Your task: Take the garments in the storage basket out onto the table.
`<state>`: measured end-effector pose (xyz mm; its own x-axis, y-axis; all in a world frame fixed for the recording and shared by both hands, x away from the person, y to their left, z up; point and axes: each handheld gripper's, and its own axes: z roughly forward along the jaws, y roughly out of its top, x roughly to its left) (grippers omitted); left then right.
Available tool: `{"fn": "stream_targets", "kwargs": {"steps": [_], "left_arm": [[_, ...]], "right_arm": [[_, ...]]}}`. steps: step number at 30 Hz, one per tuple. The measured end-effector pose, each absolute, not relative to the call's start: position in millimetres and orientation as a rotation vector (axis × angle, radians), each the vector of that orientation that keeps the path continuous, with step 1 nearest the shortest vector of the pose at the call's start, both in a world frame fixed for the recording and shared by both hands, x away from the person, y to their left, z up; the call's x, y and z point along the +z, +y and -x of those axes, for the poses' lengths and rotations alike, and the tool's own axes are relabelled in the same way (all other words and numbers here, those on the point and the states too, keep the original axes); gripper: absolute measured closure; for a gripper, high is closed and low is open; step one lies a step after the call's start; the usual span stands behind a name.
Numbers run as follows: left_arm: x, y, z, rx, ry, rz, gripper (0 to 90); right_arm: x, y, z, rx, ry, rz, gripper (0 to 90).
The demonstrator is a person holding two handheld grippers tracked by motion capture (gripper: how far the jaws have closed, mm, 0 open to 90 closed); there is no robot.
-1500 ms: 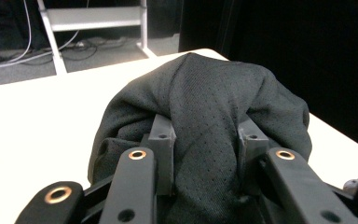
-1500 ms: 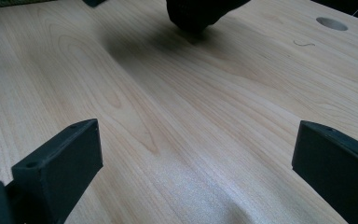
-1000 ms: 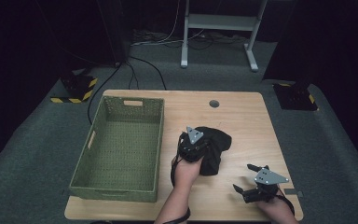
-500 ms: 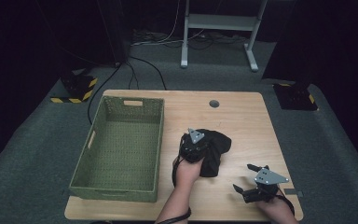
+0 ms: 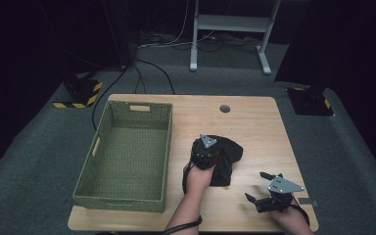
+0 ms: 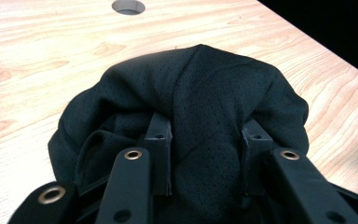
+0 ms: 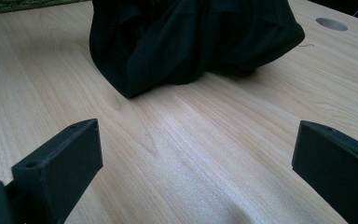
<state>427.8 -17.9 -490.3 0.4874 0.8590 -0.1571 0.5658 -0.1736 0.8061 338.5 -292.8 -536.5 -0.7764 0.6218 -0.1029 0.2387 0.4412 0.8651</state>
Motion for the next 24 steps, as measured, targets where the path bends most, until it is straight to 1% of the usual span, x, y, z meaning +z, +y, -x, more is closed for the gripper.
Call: {"fn": "stream_targets", "kwargs": {"steps": [16,24], "left_arm": [[-499.0,-24.4,-430.6,0.379,1.189,-1.896,60.3],[-500.6,-26.5,-430.3,0.348,1.189,-1.911,55.3]], "right_arm": [[-536.3,-294.1,-338.4,1.295,2.281,-0.732,1.2],[-536.3,-293.8,-337.8,1.291,2.28,-0.728,1.2]]}}
